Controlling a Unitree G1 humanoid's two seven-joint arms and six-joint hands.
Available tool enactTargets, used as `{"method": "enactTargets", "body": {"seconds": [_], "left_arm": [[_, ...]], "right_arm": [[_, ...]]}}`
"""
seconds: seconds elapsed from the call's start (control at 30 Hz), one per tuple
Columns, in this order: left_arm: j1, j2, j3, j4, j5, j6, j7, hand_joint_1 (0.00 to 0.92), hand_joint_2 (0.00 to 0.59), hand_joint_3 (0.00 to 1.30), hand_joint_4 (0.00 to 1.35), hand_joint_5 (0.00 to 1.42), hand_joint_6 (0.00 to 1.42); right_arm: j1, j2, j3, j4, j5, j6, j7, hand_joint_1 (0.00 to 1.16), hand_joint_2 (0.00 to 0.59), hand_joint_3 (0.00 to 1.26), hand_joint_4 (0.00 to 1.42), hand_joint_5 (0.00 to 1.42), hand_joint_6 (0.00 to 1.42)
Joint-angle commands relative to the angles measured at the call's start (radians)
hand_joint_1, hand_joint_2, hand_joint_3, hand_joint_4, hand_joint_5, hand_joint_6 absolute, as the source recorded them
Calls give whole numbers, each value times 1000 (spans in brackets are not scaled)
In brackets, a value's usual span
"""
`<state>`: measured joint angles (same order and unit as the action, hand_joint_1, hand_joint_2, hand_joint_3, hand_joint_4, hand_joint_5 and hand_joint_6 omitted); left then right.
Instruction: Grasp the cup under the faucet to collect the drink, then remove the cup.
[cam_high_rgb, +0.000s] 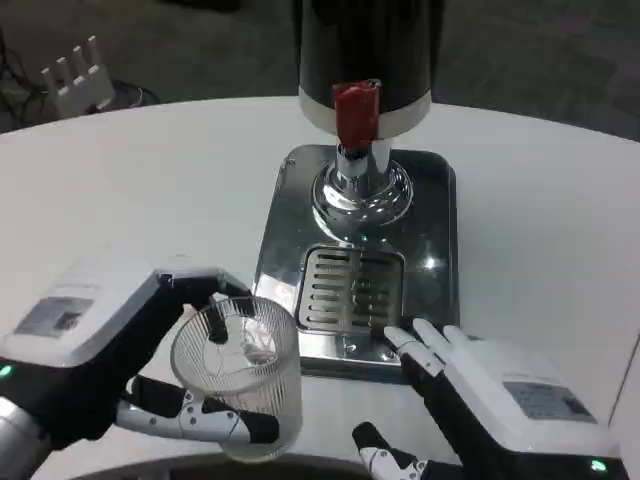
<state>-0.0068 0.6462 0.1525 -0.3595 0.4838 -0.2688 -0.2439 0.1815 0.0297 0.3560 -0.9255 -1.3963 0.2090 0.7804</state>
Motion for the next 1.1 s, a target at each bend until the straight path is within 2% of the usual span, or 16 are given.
{"method": "enactTargets", "body": {"seconds": [0.03, 0.27, 0.53, 0.67, 0.9, 1.1], "left_arm": [[-63, -14, -32, 41, 18, 19, 13, 514, 0, 1044, 1182, 1392, 1424], [-158, -32, -80, 138, 71, 37, 37, 514, 0, 1044, 1182, 1392, 1424], [-379, -23, -145, 337, 136, 50, 69, 514, 0, 1044, 1182, 1392, 1424], [-453, -22, -180, 419, 162, 48, 86, 514, 0, 1044, 1182, 1392, 1424], [-576, -57, -266, 557, 211, 68, 125, 514, 0, 1044, 1182, 1392, 1424], [-668, -84, -326, 646, 251, 77, 159, 514, 0, 1044, 1182, 1392, 1424]], "right_arm": [[20, 45, 5, -33, -9, -1, 14, 346, 457, 89, 0, 0, 0], [40, 54, -8, -55, -12, -3, 12, 350, 462, 94, 0, 0, 0], [88, 52, -15, -96, 5, -16, 13, 352, 464, 102, 0, 0, 0], [111, 51, -19, -112, 11, -26, 14, 353, 464, 104, 0, 0, 0], [151, 65, -14, -122, 24, -61, -2, 354, 464, 111, 0, 0, 2], [177, 71, -37, -122, 45, -88, -13, 355, 464, 113, 0, 0, 4]]}}
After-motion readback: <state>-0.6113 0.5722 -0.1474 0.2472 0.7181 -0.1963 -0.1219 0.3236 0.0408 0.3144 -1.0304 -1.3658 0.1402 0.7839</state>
